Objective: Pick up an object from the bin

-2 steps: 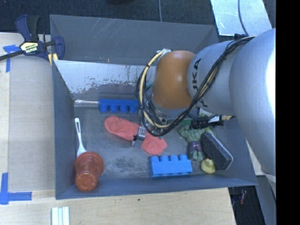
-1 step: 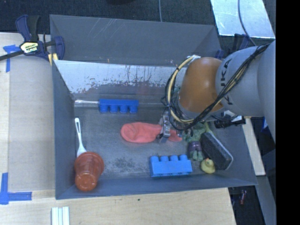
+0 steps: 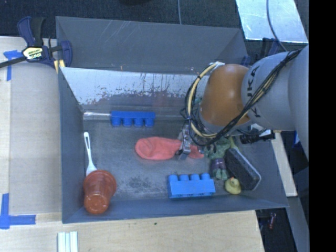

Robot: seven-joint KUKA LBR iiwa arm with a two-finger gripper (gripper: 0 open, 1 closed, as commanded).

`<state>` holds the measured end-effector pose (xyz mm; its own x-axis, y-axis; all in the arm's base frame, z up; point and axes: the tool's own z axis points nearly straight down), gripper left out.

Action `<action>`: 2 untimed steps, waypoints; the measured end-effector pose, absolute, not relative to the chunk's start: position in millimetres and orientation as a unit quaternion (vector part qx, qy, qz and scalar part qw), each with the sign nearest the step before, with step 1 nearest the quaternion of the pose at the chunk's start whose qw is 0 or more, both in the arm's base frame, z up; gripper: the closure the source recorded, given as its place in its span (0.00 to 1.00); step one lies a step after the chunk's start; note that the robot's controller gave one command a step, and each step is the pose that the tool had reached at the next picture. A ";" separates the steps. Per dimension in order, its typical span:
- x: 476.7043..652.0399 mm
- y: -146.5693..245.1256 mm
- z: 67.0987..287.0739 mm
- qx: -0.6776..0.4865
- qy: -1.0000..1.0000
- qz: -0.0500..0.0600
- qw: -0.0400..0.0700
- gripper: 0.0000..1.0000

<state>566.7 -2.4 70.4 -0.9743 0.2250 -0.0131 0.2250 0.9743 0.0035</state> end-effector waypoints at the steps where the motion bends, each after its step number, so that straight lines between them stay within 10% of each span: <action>1: 546.4 -1.2 129.3 0.089 0.996 0.001 0.005 1.00; 2: 554.8 33.2 206.9 0.070 0.998 0.001 0.005 1.00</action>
Offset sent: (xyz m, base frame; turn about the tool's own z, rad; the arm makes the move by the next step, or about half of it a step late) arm -0.0088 0.0458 0.1497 -0.0968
